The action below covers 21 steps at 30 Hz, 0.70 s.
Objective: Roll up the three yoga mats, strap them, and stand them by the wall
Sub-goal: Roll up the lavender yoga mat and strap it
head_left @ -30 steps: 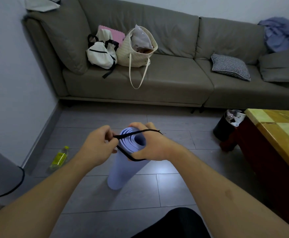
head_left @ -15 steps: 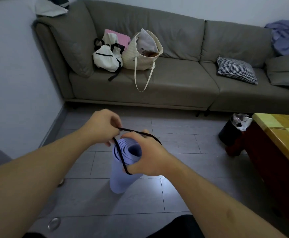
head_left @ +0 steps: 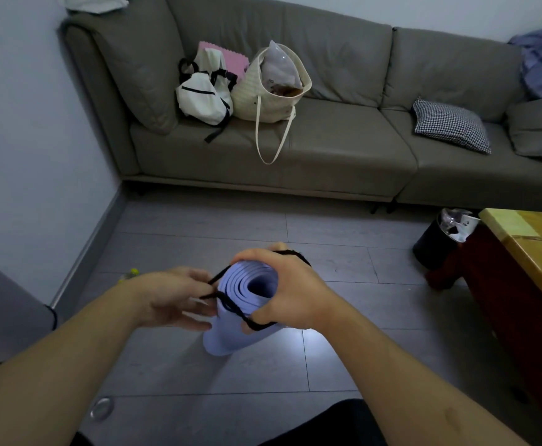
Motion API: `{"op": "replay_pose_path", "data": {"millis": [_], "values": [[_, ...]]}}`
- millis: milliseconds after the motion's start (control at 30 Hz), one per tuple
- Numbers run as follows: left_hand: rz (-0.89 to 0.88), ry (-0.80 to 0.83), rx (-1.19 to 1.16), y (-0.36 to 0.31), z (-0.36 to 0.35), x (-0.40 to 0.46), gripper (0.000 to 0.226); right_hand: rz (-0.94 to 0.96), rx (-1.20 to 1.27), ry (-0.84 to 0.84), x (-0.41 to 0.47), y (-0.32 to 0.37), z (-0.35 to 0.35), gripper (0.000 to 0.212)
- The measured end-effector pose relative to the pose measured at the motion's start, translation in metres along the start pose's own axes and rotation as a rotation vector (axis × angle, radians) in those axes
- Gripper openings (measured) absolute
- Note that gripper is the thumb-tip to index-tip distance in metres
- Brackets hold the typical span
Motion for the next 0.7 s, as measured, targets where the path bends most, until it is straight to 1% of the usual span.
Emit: {"op": "replay_pose_path", "data": {"millis": [67,133,167,233,333,433,567,667,700], "values": [[0.017,0.126,0.053,0.006,0.001,-0.01,0.04,-0.013,0.01,-0.004,0.001,-0.001,0.001,0.09],[0.028,0.129,0.141,0.011,0.001,-0.015,0.029,-0.027,0.006,-0.031,0.003,0.0,-0.001,0.09],[0.024,0.091,0.176,0.014,0.001,-0.017,0.026,-0.036,0.003,-0.036,0.004,0.002,-0.003,0.091],[-0.042,-0.038,0.282,0.019,-0.001,-0.015,0.024,-0.054,-0.001,-0.041,0.008,0.008,-0.005,0.092],[-0.246,-0.209,0.429,0.023,-0.003,-0.012,0.016,-0.086,0.006,-0.044,0.014,0.013,-0.004,0.094],[-0.383,-0.3,0.494,0.028,0.0,-0.01,0.009,-0.104,0.037,-0.023,0.016,0.015,-0.001,0.096],[-0.494,-0.425,0.554,0.033,0.004,-0.011,0.021,-0.134,0.062,-0.01,0.02,0.02,-0.001,0.097],[-0.549,-0.624,0.804,0.026,0.004,-0.017,0.028,-0.163,0.091,-0.031,0.027,0.028,-0.004,0.096],[-0.581,-0.692,0.856,0.022,0.005,-0.02,0.029,-0.172,0.106,-0.041,0.031,0.031,-0.005,0.096]]}}
Point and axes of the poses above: each hand's wrist, its own x-axis towards the middle knuckle, its own z-axis out of the back of the hand, y = z × x, the point moved 1 cm from there along x, towards the middle knuckle, and after that the axes turned 6 degrees about -x, right-handed, at the moved point
